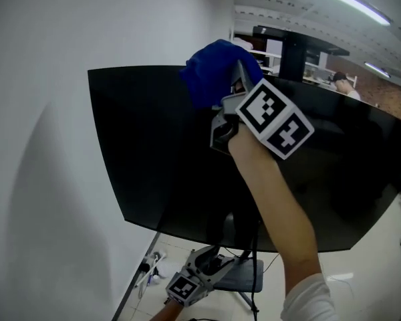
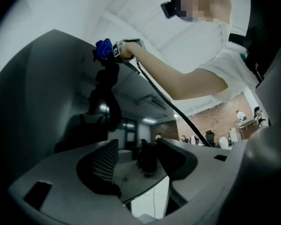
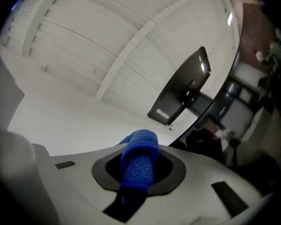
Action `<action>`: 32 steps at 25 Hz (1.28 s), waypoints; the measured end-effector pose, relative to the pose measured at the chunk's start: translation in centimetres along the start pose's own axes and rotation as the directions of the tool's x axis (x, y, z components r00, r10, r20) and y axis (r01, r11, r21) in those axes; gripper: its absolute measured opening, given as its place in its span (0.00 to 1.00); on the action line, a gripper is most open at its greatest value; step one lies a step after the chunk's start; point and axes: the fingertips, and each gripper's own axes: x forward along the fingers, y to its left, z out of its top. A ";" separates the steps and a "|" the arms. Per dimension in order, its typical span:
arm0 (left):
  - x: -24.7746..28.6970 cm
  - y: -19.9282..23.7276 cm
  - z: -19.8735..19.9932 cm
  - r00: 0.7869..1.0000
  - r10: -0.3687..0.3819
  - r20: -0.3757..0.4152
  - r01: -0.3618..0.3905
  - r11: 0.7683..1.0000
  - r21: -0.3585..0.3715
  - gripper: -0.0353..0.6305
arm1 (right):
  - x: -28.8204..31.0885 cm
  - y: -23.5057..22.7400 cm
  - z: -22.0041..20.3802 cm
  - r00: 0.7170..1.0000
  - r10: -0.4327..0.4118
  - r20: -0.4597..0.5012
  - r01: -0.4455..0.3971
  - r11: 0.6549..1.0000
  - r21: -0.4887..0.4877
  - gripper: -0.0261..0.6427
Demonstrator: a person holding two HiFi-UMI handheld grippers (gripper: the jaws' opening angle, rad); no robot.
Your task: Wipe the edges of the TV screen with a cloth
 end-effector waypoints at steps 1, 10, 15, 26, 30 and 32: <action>1.1 -1.0 -0.4 0.999 -0.038 -0.002 0.038 0.999 -0.011 0.41 | -1.0 -1.8 1.9 0.999 -0.031 0.020 0.031 0.999 -0.033 0.16; 7.7 -9.7 -2.2 0.957 -0.289 -0.010 0.288 0.956 -0.048 0.41 | -11.1 -15.4 18.4 0.929 -0.297 0.219 0.349 0.901 -0.259 0.16; 9.0 -11.4 -2.8 0.941 -0.337 -0.022 0.335 0.940 -0.066 0.41 | -17.8 -24.2 26.7 0.820 -0.462 0.339 0.564 0.755 -0.334 0.16; 11.0 -12.2 -4.5 0.939 -0.341 -0.046 0.335 0.937 -0.098 0.41 | -34.2 -35.7 34.7 0.605 -0.589 0.536 0.796 0.443 -0.412 0.16; 11.5 -11.2 -5.4 0.948 -0.309 -0.077 0.306 0.951 -0.055 0.41 | -38.4 -33.9 28.3 0.719 -0.517 0.465 0.692 0.475 -0.543 0.16; 11.5 -10.1 -5.7 0.957 -0.277 -0.085 0.275 0.961 -0.037 0.41 | -39.7 -34.0 22.3 0.798 -0.510 0.321 0.589 0.543 -0.599 0.16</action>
